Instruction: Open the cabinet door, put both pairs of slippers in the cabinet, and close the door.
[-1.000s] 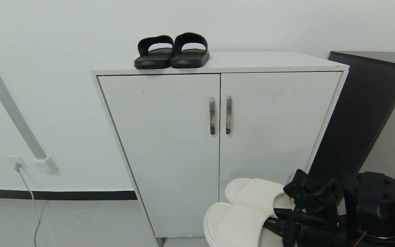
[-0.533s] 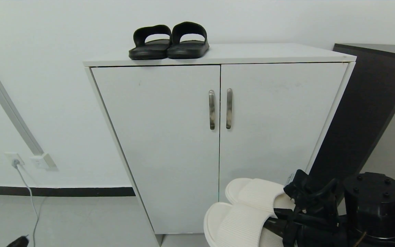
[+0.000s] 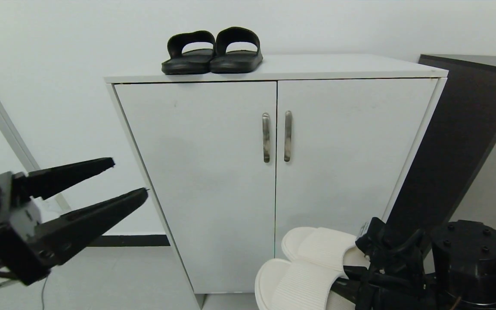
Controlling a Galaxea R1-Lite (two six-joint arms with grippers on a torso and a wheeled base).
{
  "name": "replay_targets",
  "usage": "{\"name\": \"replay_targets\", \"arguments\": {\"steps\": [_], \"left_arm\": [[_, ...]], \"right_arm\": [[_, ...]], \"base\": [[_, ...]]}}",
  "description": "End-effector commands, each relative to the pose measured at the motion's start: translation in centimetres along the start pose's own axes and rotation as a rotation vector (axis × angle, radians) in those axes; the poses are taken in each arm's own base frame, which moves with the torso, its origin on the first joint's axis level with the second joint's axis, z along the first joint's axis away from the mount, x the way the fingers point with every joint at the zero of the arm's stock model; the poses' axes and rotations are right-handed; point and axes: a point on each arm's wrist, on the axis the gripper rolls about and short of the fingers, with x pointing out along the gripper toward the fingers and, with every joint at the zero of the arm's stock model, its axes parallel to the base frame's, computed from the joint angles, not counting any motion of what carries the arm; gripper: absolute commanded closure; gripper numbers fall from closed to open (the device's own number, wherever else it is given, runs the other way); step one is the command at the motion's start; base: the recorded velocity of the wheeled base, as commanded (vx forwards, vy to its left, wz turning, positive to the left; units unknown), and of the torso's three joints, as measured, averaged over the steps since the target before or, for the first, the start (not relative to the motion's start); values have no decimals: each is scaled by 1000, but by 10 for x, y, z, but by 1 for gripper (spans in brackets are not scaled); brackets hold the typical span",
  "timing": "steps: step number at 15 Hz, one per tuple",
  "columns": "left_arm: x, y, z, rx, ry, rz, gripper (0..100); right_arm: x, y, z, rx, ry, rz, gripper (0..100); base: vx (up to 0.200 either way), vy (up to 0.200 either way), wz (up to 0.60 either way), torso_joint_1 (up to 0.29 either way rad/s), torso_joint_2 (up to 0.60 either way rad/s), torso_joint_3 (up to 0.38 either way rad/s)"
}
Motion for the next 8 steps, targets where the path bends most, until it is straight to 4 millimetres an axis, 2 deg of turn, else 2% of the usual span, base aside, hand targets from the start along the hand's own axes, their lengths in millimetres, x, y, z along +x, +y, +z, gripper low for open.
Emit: {"name": "replay_targets", "arguments": {"steps": [1,3,8], "left_arm": [[42,4,4,-24,61,-65,0],[64,0,6,-25,80,-122,0],[120,-36,13,-30,105,-316,0]], "right_arm": [[-1,2,0,-10,0,7,100],[0,2,-2,-8,6,8,100],[4,1,-5,-10,-15,8,100]], "base": [[0,0,0,0,0,0],[0,0,0,0,0,0],[0,0,0,0,0,0]]}}
